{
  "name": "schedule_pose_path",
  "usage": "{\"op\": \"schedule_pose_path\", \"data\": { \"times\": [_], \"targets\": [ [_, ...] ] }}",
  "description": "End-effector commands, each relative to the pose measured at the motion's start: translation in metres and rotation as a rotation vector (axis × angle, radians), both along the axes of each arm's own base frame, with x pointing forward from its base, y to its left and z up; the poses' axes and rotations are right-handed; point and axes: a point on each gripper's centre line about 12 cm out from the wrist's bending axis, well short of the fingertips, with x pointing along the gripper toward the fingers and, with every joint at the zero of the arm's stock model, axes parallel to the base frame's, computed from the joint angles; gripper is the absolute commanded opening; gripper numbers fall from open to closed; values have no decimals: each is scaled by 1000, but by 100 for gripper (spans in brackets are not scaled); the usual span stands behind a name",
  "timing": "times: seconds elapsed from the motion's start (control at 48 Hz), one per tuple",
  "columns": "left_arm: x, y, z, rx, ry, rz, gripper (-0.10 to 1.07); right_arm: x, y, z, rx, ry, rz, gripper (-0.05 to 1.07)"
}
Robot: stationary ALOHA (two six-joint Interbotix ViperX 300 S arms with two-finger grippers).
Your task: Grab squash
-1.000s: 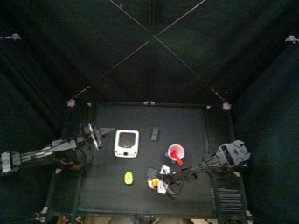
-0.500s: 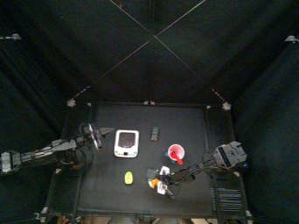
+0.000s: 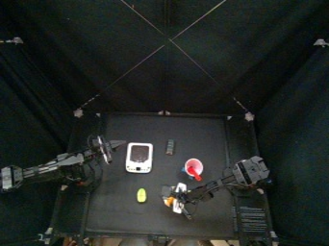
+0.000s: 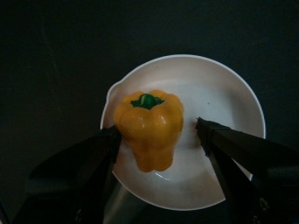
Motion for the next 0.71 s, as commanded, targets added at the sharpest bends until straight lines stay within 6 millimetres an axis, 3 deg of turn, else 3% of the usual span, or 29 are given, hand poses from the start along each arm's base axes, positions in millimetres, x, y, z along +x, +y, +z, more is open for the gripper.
{"op": "schedule_pose_path", "data": {
  "times": [0.0,0.688],
  "targets": [
    [2,1,8,9,-21,1,1,5,1,13,14,-39,-2,98],
    [2,1,8,9,-21,3,1,3,-2,11,-5,-33,10,98]
  ]
}}
